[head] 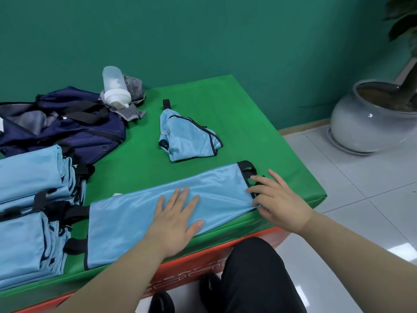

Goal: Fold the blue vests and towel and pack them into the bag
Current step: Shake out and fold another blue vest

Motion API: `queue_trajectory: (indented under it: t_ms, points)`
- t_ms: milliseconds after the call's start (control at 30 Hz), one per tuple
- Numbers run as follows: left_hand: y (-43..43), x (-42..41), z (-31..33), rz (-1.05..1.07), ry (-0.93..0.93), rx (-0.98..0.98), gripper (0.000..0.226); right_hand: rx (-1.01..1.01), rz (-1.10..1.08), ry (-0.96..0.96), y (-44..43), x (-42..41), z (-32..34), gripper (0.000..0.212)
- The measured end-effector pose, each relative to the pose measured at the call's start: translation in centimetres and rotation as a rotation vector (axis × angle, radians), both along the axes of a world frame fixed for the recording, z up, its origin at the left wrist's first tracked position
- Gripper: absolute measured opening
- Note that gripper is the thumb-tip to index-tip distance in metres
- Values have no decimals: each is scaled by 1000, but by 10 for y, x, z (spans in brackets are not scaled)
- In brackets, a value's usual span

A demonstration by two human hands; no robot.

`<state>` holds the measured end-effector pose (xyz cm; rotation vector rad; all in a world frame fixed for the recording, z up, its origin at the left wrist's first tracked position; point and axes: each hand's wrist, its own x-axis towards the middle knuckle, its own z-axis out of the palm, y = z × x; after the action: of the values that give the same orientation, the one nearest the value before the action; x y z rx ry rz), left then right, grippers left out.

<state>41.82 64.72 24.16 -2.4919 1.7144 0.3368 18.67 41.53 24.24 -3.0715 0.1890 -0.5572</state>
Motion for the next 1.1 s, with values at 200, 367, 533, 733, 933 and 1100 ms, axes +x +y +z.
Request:
queue_trajectory:
  t_ms: [200, 367, 533, 733, 933, 1100]
  points:
    - [1, 1, -2, -2, 27, -34, 94, -47, 25, 14, -1, -4, -7, 20]
    - [7, 11, 4, 42, 225, -148, 105, 48, -13, 60, 17, -4, 9, 42]
    - [46, 16, 19, 96, 243, -251, 103, 103, 41, 149, 55, 40, 23, 47]
    - [136, 22, 24, 285, 208, -371, 50, 220, 232, 292, 115, 134, 26, 46]
    - [199, 14, 20, 475, 51, -491, 32, 246, 315, 400, 166, 230, 34, 46]
    - [208, 10, 18, 658, 112, -435, 53, 226, 289, 574, 187, 292, 39, 47]
